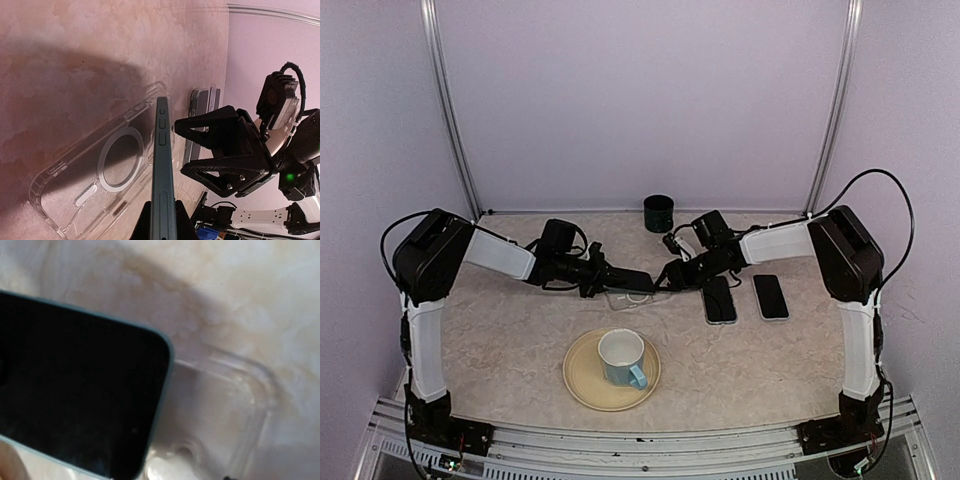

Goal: Put the phone into the phone case
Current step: Install the phone on the phone case.

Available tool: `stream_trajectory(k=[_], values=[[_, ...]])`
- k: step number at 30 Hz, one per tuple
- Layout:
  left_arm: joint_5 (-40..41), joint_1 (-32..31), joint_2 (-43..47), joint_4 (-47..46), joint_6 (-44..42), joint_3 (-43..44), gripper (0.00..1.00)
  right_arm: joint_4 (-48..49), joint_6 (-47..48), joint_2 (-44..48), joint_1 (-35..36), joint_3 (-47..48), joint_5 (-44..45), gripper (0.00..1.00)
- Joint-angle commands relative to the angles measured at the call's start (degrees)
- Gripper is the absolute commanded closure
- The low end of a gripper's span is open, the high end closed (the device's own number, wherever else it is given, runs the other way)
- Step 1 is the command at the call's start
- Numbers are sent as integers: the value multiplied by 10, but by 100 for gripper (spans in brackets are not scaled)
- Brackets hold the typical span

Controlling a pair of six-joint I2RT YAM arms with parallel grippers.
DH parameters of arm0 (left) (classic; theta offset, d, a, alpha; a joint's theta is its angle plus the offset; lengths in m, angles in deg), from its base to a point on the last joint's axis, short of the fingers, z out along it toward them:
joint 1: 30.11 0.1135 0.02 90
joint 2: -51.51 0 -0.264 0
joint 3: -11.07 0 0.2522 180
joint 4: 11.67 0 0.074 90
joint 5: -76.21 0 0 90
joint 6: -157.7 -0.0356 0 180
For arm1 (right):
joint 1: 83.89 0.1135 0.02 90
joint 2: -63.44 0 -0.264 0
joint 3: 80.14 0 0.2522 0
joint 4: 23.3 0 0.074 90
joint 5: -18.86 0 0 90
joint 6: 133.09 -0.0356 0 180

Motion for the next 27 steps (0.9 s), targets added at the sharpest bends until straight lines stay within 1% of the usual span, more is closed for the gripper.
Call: stream_trajectory(k=[1, 8, 17, 27], values=[[-17, 4, -11, -30, 3, 20, 100, 21, -10, 4, 4, -9, -13, 48], [-44, 3, -30, -33, 2, 37, 100, 26, -21, -3, -11, 6, -23, 46], [-52, 3, -50, -34, 3, 50, 100, 17, -23, -27, -18, 32, -37, 46], [-61, 1, -63, -47, 17, 53, 100, 15, -17, -44, -17, 37, -35, 46]])
